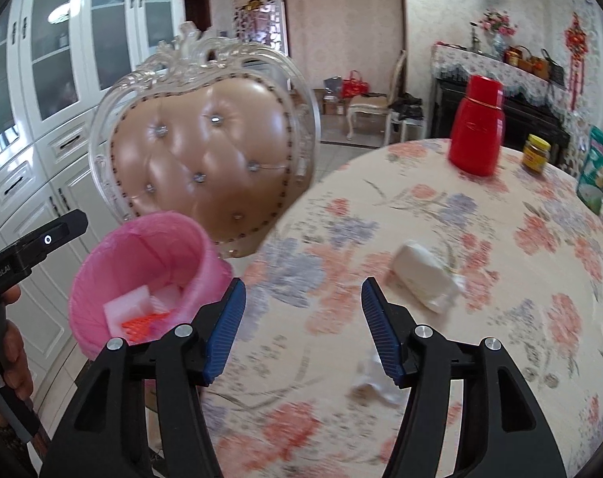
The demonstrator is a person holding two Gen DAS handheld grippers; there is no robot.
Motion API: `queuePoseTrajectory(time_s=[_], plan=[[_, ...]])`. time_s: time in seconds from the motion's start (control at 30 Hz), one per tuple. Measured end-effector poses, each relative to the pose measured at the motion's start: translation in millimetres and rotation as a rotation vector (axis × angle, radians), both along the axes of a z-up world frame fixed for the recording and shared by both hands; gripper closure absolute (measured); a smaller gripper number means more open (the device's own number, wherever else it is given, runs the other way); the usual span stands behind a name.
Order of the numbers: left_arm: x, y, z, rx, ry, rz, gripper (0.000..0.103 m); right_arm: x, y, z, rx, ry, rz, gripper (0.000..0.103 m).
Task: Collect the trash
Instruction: 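Move both tools back over the table toward the crumpled tissue and paper packet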
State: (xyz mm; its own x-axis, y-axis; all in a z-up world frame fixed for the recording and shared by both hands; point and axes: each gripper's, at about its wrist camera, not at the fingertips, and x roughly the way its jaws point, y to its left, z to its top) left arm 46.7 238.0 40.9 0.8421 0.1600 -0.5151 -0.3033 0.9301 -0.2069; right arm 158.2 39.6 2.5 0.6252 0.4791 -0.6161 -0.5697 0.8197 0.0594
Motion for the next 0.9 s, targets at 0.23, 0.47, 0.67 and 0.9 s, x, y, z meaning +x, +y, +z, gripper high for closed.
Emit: queuePoseTrajectory(time_s=[0.23,0.47,0.67,0.9], plan=[[23,-38,-5,0.01,0.02,-0.069,0.04,10,-41,-4,0.008,0.009,-0.059,0.044],[46,-78,-18,0.012,0.047,-0.141,0.04,20,-73,-10,0.007,0.017,-0.102,0.044],[68,-113,-34,0.012,0.083,-0.212,0.04,29,-96,-17,0.002,0.028,-0.133,0.043],[92,-147,-51,-0.003,0.124,-0.284,0.04,41,-120,-24,-0.007,0.038,-0.167,0.038]])
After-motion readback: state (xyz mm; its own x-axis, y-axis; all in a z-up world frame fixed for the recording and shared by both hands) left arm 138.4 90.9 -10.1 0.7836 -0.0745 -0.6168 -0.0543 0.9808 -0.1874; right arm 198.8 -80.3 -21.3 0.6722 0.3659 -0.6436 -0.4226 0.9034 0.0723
